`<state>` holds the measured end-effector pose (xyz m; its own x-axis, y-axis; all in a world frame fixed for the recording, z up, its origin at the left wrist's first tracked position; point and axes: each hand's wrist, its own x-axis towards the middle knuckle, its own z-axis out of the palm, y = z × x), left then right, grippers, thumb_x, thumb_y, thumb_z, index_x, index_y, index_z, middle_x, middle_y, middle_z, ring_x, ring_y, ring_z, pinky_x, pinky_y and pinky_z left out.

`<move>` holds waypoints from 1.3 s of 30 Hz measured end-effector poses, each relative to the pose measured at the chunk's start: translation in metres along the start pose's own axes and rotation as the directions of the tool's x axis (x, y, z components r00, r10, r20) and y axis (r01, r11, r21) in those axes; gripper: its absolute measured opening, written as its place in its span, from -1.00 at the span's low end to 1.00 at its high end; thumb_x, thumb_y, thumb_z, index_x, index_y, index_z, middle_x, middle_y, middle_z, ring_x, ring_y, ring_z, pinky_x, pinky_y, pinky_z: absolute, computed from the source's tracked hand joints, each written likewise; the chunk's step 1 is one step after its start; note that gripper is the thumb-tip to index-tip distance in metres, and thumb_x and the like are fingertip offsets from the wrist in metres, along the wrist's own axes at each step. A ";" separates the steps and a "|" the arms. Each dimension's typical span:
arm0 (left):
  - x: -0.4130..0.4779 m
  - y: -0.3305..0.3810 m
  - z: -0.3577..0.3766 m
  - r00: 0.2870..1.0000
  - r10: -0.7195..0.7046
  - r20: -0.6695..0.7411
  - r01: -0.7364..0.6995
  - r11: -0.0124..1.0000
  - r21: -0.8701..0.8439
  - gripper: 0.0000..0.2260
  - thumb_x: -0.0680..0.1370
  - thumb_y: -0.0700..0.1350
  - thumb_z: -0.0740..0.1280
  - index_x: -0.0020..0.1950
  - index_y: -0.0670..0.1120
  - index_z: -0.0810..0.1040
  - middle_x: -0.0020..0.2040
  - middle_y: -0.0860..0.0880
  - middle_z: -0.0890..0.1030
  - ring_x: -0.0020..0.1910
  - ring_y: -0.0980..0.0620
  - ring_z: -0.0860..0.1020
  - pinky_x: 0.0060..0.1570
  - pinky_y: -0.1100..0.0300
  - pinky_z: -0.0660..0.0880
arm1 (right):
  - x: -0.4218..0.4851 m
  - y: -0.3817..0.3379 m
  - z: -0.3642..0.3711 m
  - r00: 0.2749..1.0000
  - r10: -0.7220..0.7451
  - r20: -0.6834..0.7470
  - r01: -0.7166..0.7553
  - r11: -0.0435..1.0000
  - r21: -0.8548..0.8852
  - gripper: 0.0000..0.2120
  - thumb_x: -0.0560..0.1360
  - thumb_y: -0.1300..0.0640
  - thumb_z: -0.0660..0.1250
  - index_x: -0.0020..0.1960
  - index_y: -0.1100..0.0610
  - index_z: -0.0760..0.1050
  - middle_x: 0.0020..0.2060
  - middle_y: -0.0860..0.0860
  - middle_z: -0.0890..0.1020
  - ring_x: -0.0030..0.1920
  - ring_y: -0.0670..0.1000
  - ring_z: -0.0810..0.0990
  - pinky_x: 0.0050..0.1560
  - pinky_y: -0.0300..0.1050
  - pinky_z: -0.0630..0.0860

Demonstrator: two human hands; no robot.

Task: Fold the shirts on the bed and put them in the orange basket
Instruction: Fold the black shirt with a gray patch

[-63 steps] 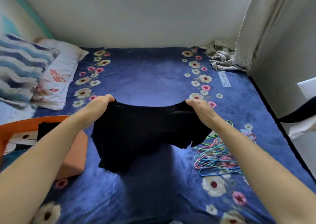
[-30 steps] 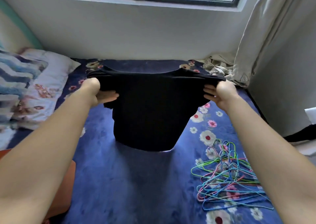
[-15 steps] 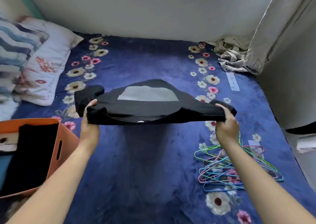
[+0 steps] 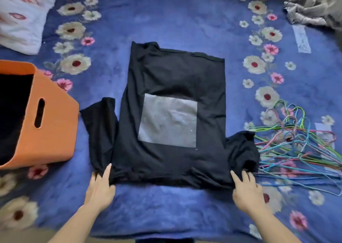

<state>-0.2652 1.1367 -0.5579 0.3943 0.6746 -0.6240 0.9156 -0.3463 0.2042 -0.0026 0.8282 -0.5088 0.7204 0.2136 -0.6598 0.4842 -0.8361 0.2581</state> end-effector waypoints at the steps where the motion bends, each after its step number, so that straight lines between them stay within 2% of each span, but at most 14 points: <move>1: -0.003 0.002 0.006 0.999 -0.050 0.012 0.050 0.999 0.013 -0.33 0.56 -0.17 0.19 0.56 0.05 -0.11 0.53 -0.21 0.06 0.52 -0.17 -0.04 0.42 -0.04 0.17 | -0.002 -0.006 0.004 0.998 0.062 -0.018 -0.062 0.997 0.048 -0.44 0.53 0.09 0.19 0.50 0.11 0.14 0.45 0.16 0.18 0.45 0.17 0.15 0.34 0.03 0.27; 4: -0.011 0.017 0.021 0.985 -0.092 -0.145 0.098 0.995 0.035 -0.22 0.43 -0.27 0.32 0.56 0.07 0.05 0.53 -0.30 -0.10 0.51 -0.22 -0.11 0.39 -0.16 0.09 | 0.001 -0.034 0.019 0.978 -0.025 -0.205 0.066 0.979 0.193 -0.43 0.08 0.27 0.51 0.09 0.27 0.52 0.09 0.24 0.48 0.01 0.29 0.51 -0.12 0.13 0.51; 6: -0.012 0.025 0.037 0.952 0.190 -0.241 -0.151 0.974 0.172 -0.11 0.16 -0.40 0.44 0.47 0.00 0.33 0.48 -0.31 0.16 0.44 -0.23 0.12 0.23 -0.27 0.26 | 0.002 -0.059 0.026 0.950 -0.208 -0.233 0.257 0.944 0.205 -0.22 0.10 0.22 0.47 0.31 0.27 0.39 0.18 0.14 0.38 0.11 0.25 0.48 -0.02 0.10 0.46; 9: -0.006 0.032 0.046 0.902 0.407 -0.140 -0.335 0.869 0.365 -0.13 0.02 -0.41 0.46 0.32 -0.05 0.45 0.06 -0.12 0.54 0.06 -0.11 0.47 0.02 -0.14 0.38 | 0.008 -0.091 0.030 0.933 -0.288 -0.215 0.339 0.904 0.261 -0.24 0.42 0.16 0.27 0.51 0.08 -0.05 0.29 -0.02 0.21 0.32 0.04 0.24 0.27 -0.05 0.17; 12: 0.006 0.033 0.031 0.884 0.465 -0.038 -0.419 0.828 0.373 -0.42 0.08 -0.41 0.46 0.03 -0.04 0.53 -0.30 0.03 0.48 -0.30 -0.05 0.49 -0.20 0.12 0.32 | 0.013 -0.097 0.029 0.890 -0.393 -0.232 0.450 0.842 0.297 -0.69 0.36 0.29 0.29 0.05 0.06 0.35 -0.14 -0.05 0.45 -0.08 0.04 0.46 -0.05 -0.13 0.26; 14: 0.006 0.023 0.025 0.791 0.606 0.088 -0.564 0.665 0.490 -0.42 -0.11 -0.43 0.47 -0.19 -0.05 0.45 -0.42 0.02 0.41 -0.48 -0.05 0.42 -0.43 0.21 0.21 | 0.004 -0.089 0.037 0.790 -0.578 -0.202 0.610 0.774 0.170 -0.65 0.11 0.31 0.43 -0.23 0.06 0.36 -0.36 -0.05 0.43 -0.34 0.04 0.45 -0.31 -0.16 0.22; 17: -0.015 0.019 0.016 0.826 0.488 0.282 -0.546 0.567 0.617 -0.51 0.10 -0.35 0.46 -0.02 -0.12 0.50 -0.25 -0.02 0.48 -0.31 -0.05 0.49 -0.38 0.14 0.20 | -0.013 -0.074 0.062 0.736 -0.675 -0.051 0.676 0.728 0.116 -0.68 0.24 0.28 0.34 -0.02 0.10 0.46 -0.17 -0.01 0.53 -0.16 0.07 0.52 -0.24 -0.12 0.29; 21: -0.025 0.049 0.014 0.898 0.260 0.354 -0.439 0.580 0.686 -0.79 0.50 -0.16 0.19 0.12 0.01 0.36 0.06 0.03 0.49 0.11 0.01 0.53 -0.06 0.16 0.39 | -0.010 -0.052 0.056 0.934 -0.347 -0.079 0.300 0.647 0.701 -0.75 0.40 0.27 0.22 -0.04 -0.04 0.47 -0.29 -0.10 0.51 -0.25 -0.11 0.44 -0.13 -0.16 0.43; 23: -0.024 0.078 0.022 0.875 0.413 0.254 -0.472 0.609 0.637 -0.81 0.33 -0.16 0.44 -0.11 -0.06 0.51 -0.15 -0.03 0.58 -0.17 -0.05 0.61 -0.25 0.14 0.48 | 0.005 -0.034 0.032 0.983 -0.007 -0.182 0.165 0.461 0.872 -0.76 0.41 0.34 0.27 -0.13 0.00 0.48 -0.38 -0.06 0.50 -0.34 -0.10 0.42 -0.22 -0.29 0.40; 25: -0.020 0.109 0.039 0.771 0.613 0.173 -0.605 0.621 0.499 -0.65 -0.02 -0.25 0.57 -0.41 -0.09 0.45 -0.46 -0.03 0.44 -0.54 -0.07 0.47 -0.54 0.26 0.26 | 0.026 -0.007 0.004 0.925 0.289 -0.245 0.137 0.346 0.928 -0.82 0.43 0.36 0.27 -0.10 0.10 0.48 -0.39 -0.04 0.49 -0.30 -0.02 0.44 -0.20 -0.27 0.39; 27: -0.022 0.152 0.068 0.691 0.705 0.160 -0.691 0.578 0.435 -0.67 0.03 -0.21 0.55 -0.42 -0.06 0.41 -0.46 0.00 0.39 -0.55 -0.03 0.41 -0.53 0.25 0.14 | 0.054 0.025 -0.014 0.840 0.466 -0.277 0.113 0.349 0.930 -0.89 0.46 0.32 0.26 -0.05 0.15 0.46 -0.31 0.02 0.51 -0.19 0.09 0.48 -0.05 -0.07 0.40; 32: -0.056 0.233 0.139 0.503 0.845 0.181 -0.855 0.457 0.245 -0.72 0.29 0.07 0.29 -0.07 0.00 0.55 -0.30 0.06 0.43 -0.44 0.05 0.44 -0.56 0.24 0.31 | 0.109 0.062 -0.012 0.866 0.454 -0.209 -0.165 0.654 0.738 -0.59 0.52 -0.02 0.30 0.22 0.26 0.44 0.20 0.24 0.42 0.27 0.21 0.31 0.25 0.00 0.21; 37: -0.060 0.273 0.176 0.628 0.754 0.193 -0.776 0.589 0.226 -0.07 -0.07 -0.12 0.59 0.32 -0.12 0.52 -0.31 -0.01 0.44 -0.52 0.06 0.37 -0.62 0.29 0.12 | 0.126 0.067 -0.003 0.903 0.355 -0.243 -0.097 0.718 0.689 -0.80 0.45 0.02 0.36 -0.01 0.11 0.58 0.11 0.12 0.43 0.21 0.15 0.32 0.19 -0.07 0.24; 39: -0.057 0.279 0.171 0.679 0.690 0.251 -0.734 0.632 0.248 -0.03 0.14 -0.15 0.55 0.51 -0.11 0.24 -0.19 -0.04 0.47 -0.43 0.03 0.40 -0.55 0.19 0.26 | 0.129 0.074 -0.007 0.882 0.378 -0.279 0.009 0.581 0.814 -0.84 0.44 0.06 0.30 -0.27 0.11 0.50 -0.22 0.08 0.49 -0.11 0.10 0.43 -0.04 -0.11 0.32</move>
<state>-0.0452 0.8904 -0.5943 0.8798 0.0557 -0.4721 0.2702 -0.8758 0.4001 0.1293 0.7976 -0.5701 0.9577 0.0133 -0.2874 -0.1167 -0.8952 -0.4301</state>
